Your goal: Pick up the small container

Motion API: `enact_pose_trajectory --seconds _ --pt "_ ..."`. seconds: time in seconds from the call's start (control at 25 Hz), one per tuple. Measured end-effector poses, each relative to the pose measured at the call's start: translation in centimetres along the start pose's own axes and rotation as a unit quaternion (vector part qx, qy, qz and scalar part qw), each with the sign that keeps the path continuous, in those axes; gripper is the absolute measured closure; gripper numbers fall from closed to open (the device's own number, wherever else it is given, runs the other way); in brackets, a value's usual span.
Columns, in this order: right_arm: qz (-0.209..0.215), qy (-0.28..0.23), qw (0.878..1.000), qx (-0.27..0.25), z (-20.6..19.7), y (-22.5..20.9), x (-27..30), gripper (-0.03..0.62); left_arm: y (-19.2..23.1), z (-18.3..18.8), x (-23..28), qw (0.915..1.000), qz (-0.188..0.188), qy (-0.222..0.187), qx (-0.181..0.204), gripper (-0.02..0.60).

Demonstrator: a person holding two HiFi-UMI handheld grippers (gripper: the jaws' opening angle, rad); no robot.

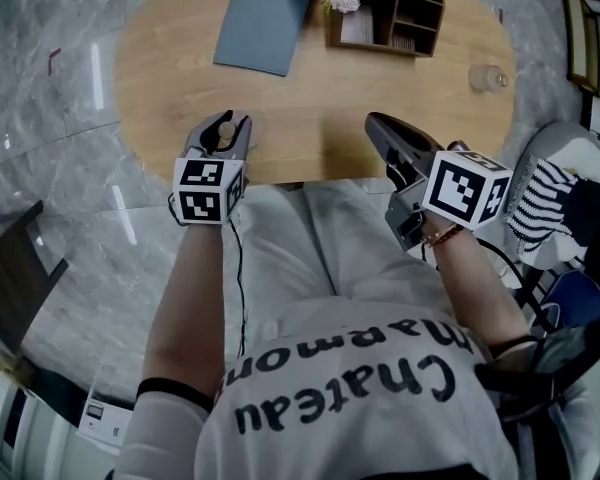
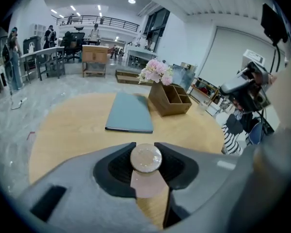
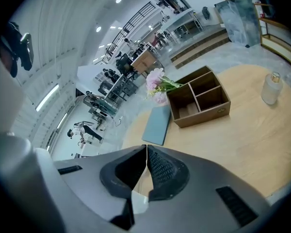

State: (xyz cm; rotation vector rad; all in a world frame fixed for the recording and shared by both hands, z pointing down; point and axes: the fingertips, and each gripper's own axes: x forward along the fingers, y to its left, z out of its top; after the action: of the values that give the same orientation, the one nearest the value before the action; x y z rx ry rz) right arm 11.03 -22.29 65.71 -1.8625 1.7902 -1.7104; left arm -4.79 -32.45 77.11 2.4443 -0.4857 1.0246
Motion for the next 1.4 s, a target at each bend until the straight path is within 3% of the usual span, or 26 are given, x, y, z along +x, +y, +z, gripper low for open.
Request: enact_pose_trajectory --seconds 0.2,0.36,0.52,0.76,1.0,1.12,1.4 --pt "0.004 0.028 0.999 -0.023 0.3 1.5 -0.2 0.580 -1.7 2.5 -2.7 0.9993 -0.013 -0.023 -0.025 0.462" --pt "0.028 0.060 0.995 -0.071 1.2 4.6 0.1 0.580 -2.9 5.5 -6.0 0.9977 -0.007 -0.057 -0.037 0.462" --pt "0.048 0.055 0.989 -0.128 3.2 8.1 -0.6 0.580 -3.6 9.1 -9.8 0.9954 0.001 -0.092 -0.028 0.462" --pt "0.088 0.017 0.976 -0.198 6.5 13.1 -2.2 0.580 -3.4 14.5 -15.4 0.9869 0.041 -0.155 -0.013 0.462" --pt "0.127 0.001 0.965 -0.231 7.8 18.4 -4.2 0.580 -4.0 16.6 -20.2 0.9812 0.095 -0.167 -0.021 0.459" --pt "0.142 -0.004 0.955 -0.260 8.2 20.7 -5.6 0.580 -4.8 18.0 -23.2 0.9742 0.111 -0.195 -0.027 0.459" --pt "0.180 -0.057 0.934 -0.303 10.6 26.2 -8.7 0.580 -6.3 21.9 -29.7 0.9479 0.157 -0.277 -0.010 0.457"
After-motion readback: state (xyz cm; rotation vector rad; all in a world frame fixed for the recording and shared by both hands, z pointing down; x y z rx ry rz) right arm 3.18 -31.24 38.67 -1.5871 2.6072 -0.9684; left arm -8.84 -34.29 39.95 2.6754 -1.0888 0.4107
